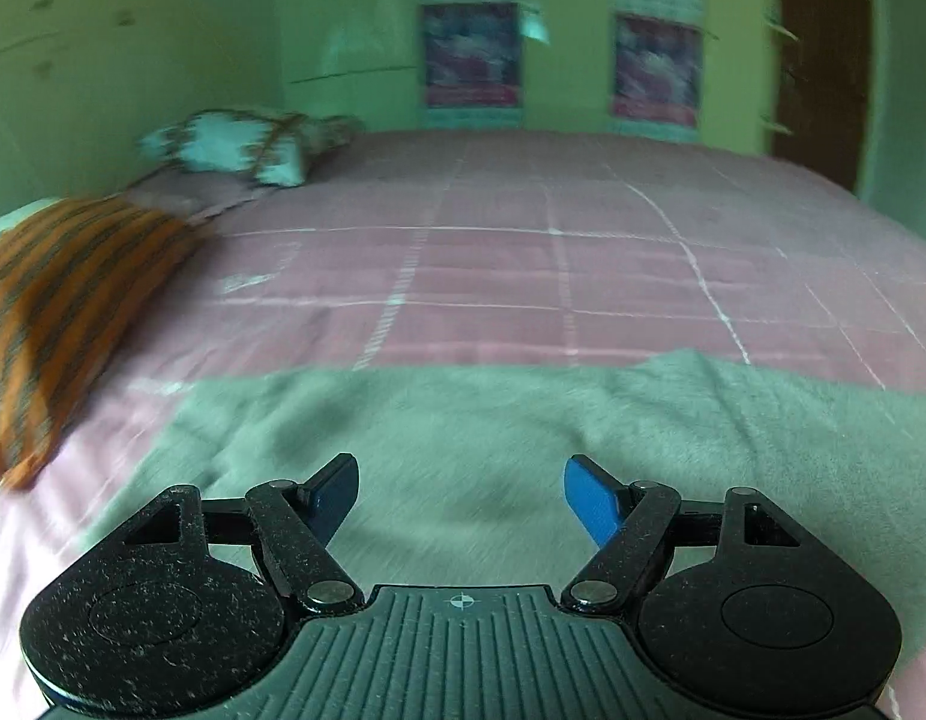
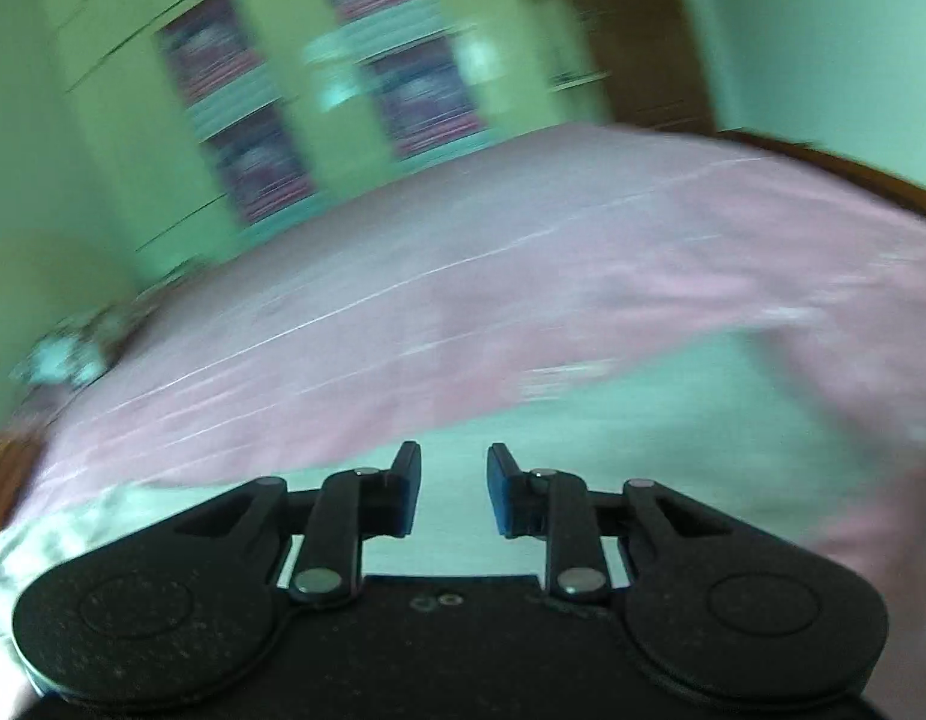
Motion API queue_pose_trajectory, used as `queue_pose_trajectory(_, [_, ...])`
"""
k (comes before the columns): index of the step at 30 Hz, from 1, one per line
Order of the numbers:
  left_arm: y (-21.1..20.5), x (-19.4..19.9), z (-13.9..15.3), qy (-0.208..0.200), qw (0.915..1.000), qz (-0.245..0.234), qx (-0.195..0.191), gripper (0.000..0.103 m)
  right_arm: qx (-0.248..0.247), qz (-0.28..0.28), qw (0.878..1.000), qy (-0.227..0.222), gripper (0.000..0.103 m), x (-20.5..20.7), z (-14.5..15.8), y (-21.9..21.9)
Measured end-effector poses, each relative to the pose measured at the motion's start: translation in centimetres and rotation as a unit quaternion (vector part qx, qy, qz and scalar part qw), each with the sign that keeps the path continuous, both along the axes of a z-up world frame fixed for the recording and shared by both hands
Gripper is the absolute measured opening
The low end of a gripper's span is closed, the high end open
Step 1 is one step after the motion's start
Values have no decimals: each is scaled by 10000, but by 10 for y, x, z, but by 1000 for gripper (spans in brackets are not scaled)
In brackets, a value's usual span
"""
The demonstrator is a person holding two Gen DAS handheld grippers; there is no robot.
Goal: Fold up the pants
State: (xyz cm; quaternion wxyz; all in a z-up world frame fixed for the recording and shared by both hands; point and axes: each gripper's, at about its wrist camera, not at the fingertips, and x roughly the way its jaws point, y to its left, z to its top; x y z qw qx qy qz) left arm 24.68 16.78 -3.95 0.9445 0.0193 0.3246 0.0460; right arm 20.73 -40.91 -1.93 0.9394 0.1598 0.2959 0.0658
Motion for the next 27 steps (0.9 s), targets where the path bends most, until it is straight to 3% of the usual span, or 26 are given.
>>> queue_pose_trajectory(2, [-3,26,-11,104,9997,-52,196,76,-2,338,9993,166,17,22,-1,38])
queue_pose_trajectory(5, [19,59,-40,620,9968,327,379,76,-94,801,9958,425,16,42,-12,81])
queue_pose_trajectory(7, [43,61,-47,547,9979,342,8,75,-435,645,9934,847,16,57,-30,89])
queue_pose_trajectory(8, [48,62,-45,572,9979,291,-108,75,-651,453,9903,1137,7,66,-44,86])
queue_pose_trajectory(9, [46,62,-39,614,9977,269,-52,75,-686,410,9897,1192,0,72,-52,80])
queue_pose_trajectory(10, [43,60,-33,594,9978,306,-6,75,-629,371,9900,1205,0,75,-52,73])
queue_pose_trajectory(11, [38,55,-23,422,9985,340,38,75,-538,307,9909,1195,0,73,-44,67])
queue_pose_trajectory(12, [33,51,-14,186,9994,292,87,75,-531,238,9927,1057,15,71,-36,67])
queue_pose_trajectory(13, [29,51,-10,66,9997,230,97,75,-567,216,9949,802,19,65,-28,66])
queue_pose_trajectory(16, [20,73,-16,161,9993,101,333,83,-517,379,9958,653,18,67,-24,67])
queue_pose_trajectory(18, [27,89,-43,624,9956,263,648,86,-739,498,9934,725,16,73,-32,73])
queue_pose_trajectory(19, [35,88,-54,640,9949,340,704,99,-999,430,9897,929,15,79,-41,73])
queue_pose_trajectory(20, [43,87,-57,553,9963,386,542,100,-1098,424,9877,1031,7,84,-49,68])
queue_pose_trajectory(22, [44,80,-49,498,9967,492,422,100,-802,439,9902,1055,4,90,-49,53])
queue_pose_trajectory(23, [39,74,-42,430,9965,534,478,100,-674,316,9914,1074,8,90,-40,45])
queue_pose_trajectory(24, [34,68,-36,321,9971,493,477,100,-563,96,9950,819,17,84,-28,35])
queue_pose_trajectory(25, [30,60,-29,177,9981,425,410,100,-452,-74,9978,475,18,72,-16,20])
queue_pose_trajectory(27, [19,47,-15,-105,9990,370,235,100,-401,-300,9984,275,16,58,0,-11])
